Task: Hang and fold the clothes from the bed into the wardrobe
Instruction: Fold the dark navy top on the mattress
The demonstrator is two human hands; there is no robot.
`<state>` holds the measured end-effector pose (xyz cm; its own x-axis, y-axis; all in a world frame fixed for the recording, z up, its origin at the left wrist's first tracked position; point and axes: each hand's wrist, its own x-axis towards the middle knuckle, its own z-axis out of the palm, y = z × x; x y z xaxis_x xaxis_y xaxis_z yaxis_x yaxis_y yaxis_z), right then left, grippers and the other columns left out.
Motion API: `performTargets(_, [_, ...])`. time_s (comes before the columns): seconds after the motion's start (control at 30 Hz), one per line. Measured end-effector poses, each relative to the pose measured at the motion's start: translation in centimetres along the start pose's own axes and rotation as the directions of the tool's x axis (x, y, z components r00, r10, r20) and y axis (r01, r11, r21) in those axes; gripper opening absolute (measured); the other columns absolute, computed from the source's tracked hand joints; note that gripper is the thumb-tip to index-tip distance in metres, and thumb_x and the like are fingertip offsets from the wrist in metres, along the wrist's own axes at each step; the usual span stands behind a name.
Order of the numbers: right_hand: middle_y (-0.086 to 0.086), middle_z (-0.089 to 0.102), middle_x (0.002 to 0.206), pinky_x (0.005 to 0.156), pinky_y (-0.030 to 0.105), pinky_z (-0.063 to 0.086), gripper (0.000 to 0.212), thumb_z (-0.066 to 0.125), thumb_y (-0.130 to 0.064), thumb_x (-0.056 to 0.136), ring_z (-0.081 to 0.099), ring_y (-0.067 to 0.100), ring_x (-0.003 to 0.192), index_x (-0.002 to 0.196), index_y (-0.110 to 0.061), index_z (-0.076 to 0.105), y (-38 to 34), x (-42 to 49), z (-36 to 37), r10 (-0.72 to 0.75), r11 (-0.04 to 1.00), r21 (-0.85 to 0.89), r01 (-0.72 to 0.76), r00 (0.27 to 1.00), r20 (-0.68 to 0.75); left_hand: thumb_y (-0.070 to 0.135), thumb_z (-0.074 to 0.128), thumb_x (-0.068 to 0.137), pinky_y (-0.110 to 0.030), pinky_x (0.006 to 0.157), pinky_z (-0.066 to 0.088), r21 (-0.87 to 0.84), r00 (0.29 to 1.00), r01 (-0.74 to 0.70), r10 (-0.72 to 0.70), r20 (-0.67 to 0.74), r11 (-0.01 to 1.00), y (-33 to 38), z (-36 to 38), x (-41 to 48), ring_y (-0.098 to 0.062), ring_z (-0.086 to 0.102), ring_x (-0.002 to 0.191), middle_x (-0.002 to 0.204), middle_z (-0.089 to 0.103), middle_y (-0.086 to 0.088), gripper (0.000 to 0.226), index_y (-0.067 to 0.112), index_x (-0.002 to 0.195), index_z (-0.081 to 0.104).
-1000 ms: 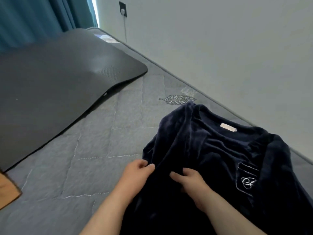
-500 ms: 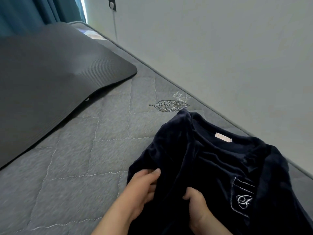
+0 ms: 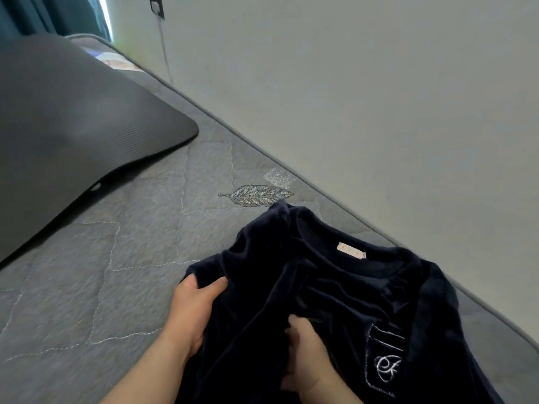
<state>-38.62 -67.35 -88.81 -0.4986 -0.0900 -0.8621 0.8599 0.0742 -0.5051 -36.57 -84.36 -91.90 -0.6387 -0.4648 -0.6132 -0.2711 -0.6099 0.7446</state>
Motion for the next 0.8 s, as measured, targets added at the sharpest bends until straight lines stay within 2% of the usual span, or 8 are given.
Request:
performTargets(0.07, [0.009, 0.066, 0.067, 0.067, 0.042, 0.052, 0.053, 0.050, -0.057, 0.088, 0.061, 0.029, 0.066, 0.070, -0.010, 0.067, -4.3, 0.7, 0.7, -0.365, 0.919, -0.223, 0.326, 0.917, -0.161, -0.002, 0.064, 0.086, -0.049, 0.088, 0.054, -0.004, 1.000, -0.006, 0.006, 0.012, 1.000, 0.0, 0.2, 0.4, -0.033, 0.071, 0.091, 0.099, 0.074, -0.016, 0.023, 0.010, 0.105, 0.069])
performTargets(0.13, [-0.001, 0.061, 0.058, 0.068, 0.039, 0.053, 0.058, 0.054, -0.070, 0.073, 0.060, 0.021, 0.062, 0.058, -0.015, 0.061, -8.6, 2.0, 2.2, -0.580, 0.727, -0.508, 0.462, 0.809, -0.094, -0.003, 0.064, 0.085, -0.051, 0.088, 0.054, 0.002, 1.000, -0.014, 0.014, 0.010, 1.000, -0.1, 0.3, 0.6, -0.033, 0.071, 0.091, 0.097, 0.074, -0.015, 0.024, 0.010, 0.105, 0.069])
performTargets(0.23, [0.006, 0.074, 0.083, 0.080, 0.041, 0.059, 0.032, 0.076, -0.040, 0.074, 0.071, 0.024, 0.078, 0.085, -0.010, 0.071, -12.1, 4.8, 4.6, -0.416, 0.756, -0.531, 0.383, 0.907, 0.061, -0.002, 0.060, 0.088, -0.048, 0.087, 0.054, -0.031, 0.999, -0.009, 0.010, 0.035, 0.999, 0.0, 0.3, 0.6, -0.032, 0.071, 0.091, 0.098, 0.074, -0.015, 0.022, 0.010, 0.106, 0.068])
performTargets(0.33, [0.016, 0.073, 0.101, 0.079, 0.051, 0.058, 0.032, 0.073, -0.020, 0.083, 0.071, 0.033, 0.086, 0.112, -0.009, 0.065, -11.4, 8.0, 3.5, -0.246, 0.957, -0.155, 0.244, 0.969, 0.009, 0.003, 0.055, 0.093, -0.043, 0.082, 0.055, -0.111, 0.998, 0.041, -0.035, 0.051, 0.993, 0.1, -0.2, 1.0, -0.029, 0.072, 0.087, 0.098, 0.074, -0.016, 0.018, 0.011, 0.105, 0.066])
performTargets(0.43, [0.015, 0.074, 0.095, 0.075, 0.047, 0.059, 0.018, 0.064, -0.018, 0.091, 0.072, 0.032, 0.083, 0.106, -0.008, 0.066, -10.6, 9.3, 2.4, -0.236, 0.971, 0.048, 0.235, 0.971, 0.019, 0.006, 0.053, 0.096, -0.039, 0.079, 0.055, -0.123, 0.998, 0.058, -0.053, 0.042, 0.991, -0.2, -0.3, 1.9, -0.023, 0.073, 0.083, 0.093, 0.075, -0.012, 0.016, 0.013, 0.102, 0.066])
performTargets(0.57, [0.015, 0.075, 0.094, 0.084, 0.054, 0.056, 0.029, 0.074, -0.027, 0.083, 0.072, 0.035, 0.087, 0.102, -0.006, 0.069, -10.6, 10.5, 3.0, -0.292, 0.956, -0.003, 0.292, 0.956, -0.028, 0.006, 0.052, 0.097, -0.042, 0.083, 0.055, -0.099, 0.997, 0.063, -0.059, 0.038, 0.993, -0.4, -0.2, 2.2, -0.026, 0.072, 0.090, 0.097, 0.074, -0.013, 0.017, 0.011, 0.106, 0.066])
performTargets(0.7, [0.010, 0.074, 0.100, 0.087, 0.045, 0.057, 0.079, 0.085, -0.054, 0.051, 0.072, 0.029, 0.090, 0.113, -0.008, 0.067, -9.8, 10.2, 3.8, -0.348, 0.935, -0.106, 0.338, 0.933, -0.089, 0.005, 0.051, 0.097, -0.043, 0.081, 0.056, -0.084, 0.997, 0.070, -0.066, 0.050, 0.994, -0.1, -0.4, 2.0, -0.029, 0.071, 0.094, 0.101, 0.073, -0.016, 0.020, 0.009, 0.111, 0.065])
performTargets(0.8, [0.008, 0.068, 0.112, 0.094, 0.040, 0.052, 0.075, 0.078, -0.056, 0.058, 0.066, 0.026, 0.100, 0.116, -0.010, 0.062, -8.4, 4.7, 5.4, -0.468, 0.846, -0.394, 0.358, 0.853, -0.231, 0.005, 0.052, 0.096, -0.041, 0.073, 0.058, -0.069, 0.993, 0.080, -0.074, 0.089, 0.994, 0.4, -0.4, 1.5, -0.030, 0.071, 0.093, 0.102, 0.073, -0.017, 0.023, 0.007, 0.117, 0.062])
